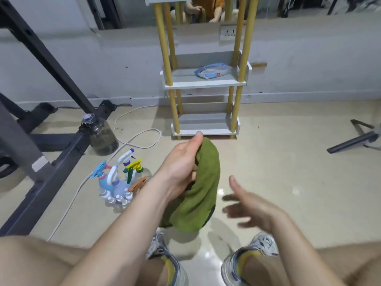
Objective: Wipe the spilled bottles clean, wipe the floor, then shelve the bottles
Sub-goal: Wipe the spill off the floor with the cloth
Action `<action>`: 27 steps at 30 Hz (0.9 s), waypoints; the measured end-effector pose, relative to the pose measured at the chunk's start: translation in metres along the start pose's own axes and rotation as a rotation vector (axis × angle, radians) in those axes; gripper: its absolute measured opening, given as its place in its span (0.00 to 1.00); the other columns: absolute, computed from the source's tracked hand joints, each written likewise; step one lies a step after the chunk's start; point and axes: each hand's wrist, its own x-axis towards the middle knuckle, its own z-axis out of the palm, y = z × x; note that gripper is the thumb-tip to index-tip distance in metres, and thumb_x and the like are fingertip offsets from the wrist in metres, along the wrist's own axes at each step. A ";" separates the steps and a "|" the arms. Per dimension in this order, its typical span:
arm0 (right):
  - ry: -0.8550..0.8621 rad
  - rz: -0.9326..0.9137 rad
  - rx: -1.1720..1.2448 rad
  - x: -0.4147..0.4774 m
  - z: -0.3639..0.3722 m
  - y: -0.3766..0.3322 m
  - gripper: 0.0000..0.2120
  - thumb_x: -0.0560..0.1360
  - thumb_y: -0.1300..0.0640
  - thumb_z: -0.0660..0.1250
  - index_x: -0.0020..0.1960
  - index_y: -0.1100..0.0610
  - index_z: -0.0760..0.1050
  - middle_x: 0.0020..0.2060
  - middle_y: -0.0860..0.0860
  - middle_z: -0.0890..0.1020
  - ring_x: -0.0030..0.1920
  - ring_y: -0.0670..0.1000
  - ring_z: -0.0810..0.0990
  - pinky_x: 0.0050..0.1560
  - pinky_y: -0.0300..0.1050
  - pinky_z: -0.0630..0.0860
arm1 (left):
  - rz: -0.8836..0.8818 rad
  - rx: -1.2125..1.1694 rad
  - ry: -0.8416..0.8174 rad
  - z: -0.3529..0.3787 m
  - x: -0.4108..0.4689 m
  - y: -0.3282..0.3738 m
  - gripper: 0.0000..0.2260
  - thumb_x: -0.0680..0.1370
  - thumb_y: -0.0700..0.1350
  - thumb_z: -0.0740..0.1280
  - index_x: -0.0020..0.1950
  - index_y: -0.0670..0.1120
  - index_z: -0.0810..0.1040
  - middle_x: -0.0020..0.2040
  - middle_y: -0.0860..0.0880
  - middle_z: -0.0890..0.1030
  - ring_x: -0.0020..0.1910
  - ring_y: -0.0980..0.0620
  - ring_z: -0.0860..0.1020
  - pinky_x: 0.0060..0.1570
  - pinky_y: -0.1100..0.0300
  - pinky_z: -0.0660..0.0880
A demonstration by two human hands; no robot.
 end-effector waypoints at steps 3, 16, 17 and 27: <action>-0.250 -0.031 0.378 0.008 0.032 0.013 0.29 0.76 0.29 0.52 0.56 0.49 0.80 0.52 0.47 0.84 0.57 0.46 0.79 0.63 0.52 0.69 | -0.005 -0.013 -0.065 -0.004 -0.001 0.000 0.15 0.82 0.51 0.60 0.42 0.44 0.77 0.33 0.47 0.78 0.30 0.51 0.78 0.35 0.58 0.77; 0.299 -0.285 0.738 -0.007 -0.034 -0.057 0.08 0.75 0.53 0.69 0.39 0.51 0.75 0.32 0.47 0.74 0.35 0.46 0.71 0.40 0.42 0.66 | 0.154 0.844 0.598 -0.119 0.005 -0.012 0.06 0.74 0.53 0.71 0.46 0.53 0.76 0.40 0.48 0.81 0.40 0.46 0.79 0.45 0.51 0.77; 0.335 -0.292 0.643 -0.010 -0.038 -0.059 0.07 0.75 0.55 0.70 0.39 0.52 0.76 0.32 0.47 0.75 0.35 0.46 0.72 0.40 0.41 0.66 | 0.151 0.668 0.569 -0.124 0.005 -0.013 0.05 0.76 0.51 0.70 0.48 0.55 0.76 0.41 0.46 0.81 0.39 0.47 0.79 0.43 0.51 0.79; 0.271 -0.464 0.220 -0.038 -0.069 -0.098 0.08 0.78 0.53 0.68 0.42 0.55 0.79 0.34 0.50 0.79 0.37 0.48 0.75 0.43 0.41 0.73 | 0.008 0.993 0.094 -0.138 -0.019 0.020 0.12 0.64 0.42 0.81 0.44 0.50 0.84 0.32 0.45 0.80 0.28 0.57 0.74 0.35 0.63 0.72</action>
